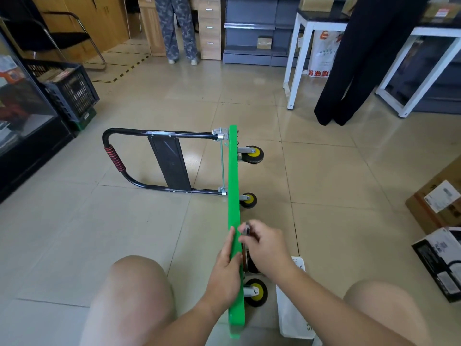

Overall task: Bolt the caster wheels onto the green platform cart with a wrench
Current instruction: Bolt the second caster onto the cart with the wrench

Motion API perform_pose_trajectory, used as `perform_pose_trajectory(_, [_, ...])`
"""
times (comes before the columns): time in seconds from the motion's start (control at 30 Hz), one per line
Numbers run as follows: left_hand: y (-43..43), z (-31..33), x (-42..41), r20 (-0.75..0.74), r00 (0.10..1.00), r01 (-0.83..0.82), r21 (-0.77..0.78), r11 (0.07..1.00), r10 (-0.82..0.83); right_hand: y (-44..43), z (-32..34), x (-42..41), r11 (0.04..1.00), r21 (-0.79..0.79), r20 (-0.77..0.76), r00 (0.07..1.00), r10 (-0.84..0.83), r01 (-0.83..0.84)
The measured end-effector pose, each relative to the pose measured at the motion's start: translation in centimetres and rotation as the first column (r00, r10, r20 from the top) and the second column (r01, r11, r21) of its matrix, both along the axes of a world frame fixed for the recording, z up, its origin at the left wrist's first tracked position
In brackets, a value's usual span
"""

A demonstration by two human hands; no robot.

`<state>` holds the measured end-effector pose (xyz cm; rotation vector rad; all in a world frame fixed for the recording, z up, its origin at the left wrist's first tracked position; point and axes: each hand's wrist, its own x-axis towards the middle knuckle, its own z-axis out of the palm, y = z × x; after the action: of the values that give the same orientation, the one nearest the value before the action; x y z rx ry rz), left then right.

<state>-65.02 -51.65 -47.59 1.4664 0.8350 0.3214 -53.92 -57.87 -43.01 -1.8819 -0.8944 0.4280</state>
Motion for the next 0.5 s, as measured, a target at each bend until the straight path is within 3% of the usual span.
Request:
perform_pose_trajectory(0.17, [0.0, 0.3, -0.1, -0.017, 1.000, 0.016, 0.029, 0.999, -0.016, 1.5, 0.4, 1.3, 1.000, -0.020, -0.101, 0.995, 0.020, -0.022])
perform_pose_trajectory(0.27, [0.0, 0.1, -0.2, -0.045, 0.999, 0.021, 0.043, 0.999, -0.019, 3.0, -0.5, 3.3, 0.999, -0.018, -0.237, 0.971, -0.034, 0.031])
perform_pose_trajectory(0.5, [0.2, -0.3, -0.4, -0.071, 0.996, 0.055, 0.063, 0.996, -0.051, 6.2, 0.5, 7.7, 0.981, -0.195, -0.448, 0.891, -0.079, -0.011])
